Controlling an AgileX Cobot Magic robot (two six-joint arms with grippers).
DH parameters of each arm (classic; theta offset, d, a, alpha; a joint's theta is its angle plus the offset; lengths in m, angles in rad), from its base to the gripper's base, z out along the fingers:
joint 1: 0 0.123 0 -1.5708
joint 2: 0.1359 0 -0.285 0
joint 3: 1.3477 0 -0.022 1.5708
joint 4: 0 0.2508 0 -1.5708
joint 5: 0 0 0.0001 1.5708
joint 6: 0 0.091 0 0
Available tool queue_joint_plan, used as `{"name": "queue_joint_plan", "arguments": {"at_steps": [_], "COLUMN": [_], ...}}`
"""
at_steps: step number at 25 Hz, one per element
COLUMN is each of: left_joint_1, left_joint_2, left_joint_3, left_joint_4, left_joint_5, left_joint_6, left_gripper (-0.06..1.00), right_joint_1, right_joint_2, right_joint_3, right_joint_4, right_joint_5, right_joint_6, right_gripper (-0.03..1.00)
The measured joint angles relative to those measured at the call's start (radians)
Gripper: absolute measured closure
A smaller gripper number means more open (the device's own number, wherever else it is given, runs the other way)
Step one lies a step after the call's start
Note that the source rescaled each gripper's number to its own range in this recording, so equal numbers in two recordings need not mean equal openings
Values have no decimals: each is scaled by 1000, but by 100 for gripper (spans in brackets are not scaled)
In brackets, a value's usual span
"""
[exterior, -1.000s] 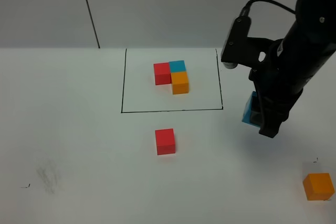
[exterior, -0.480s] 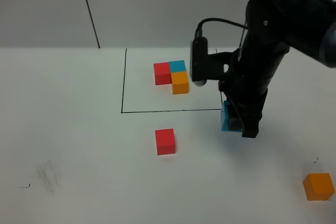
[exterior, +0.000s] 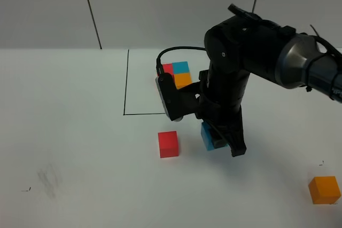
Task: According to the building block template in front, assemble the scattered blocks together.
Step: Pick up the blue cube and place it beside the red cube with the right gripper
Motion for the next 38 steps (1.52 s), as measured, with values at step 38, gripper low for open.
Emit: {"name": "queue_joint_plan", "arguments": {"at_steps": [38], "left_joint_1": [0], "left_joint_2": [0], "left_joint_3": [0], "left_joint_4": [0], "left_joint_5": [0], "left_joint_6": [0], "left_gripper": [40], "right_joint_1": [-18], "right_joint_2": [246], "right_joint_3": [-217], "right_joint_4": [-25], "right_joint_5": [-18], "right_joint_6": [260], "right_gripper": [96]}}
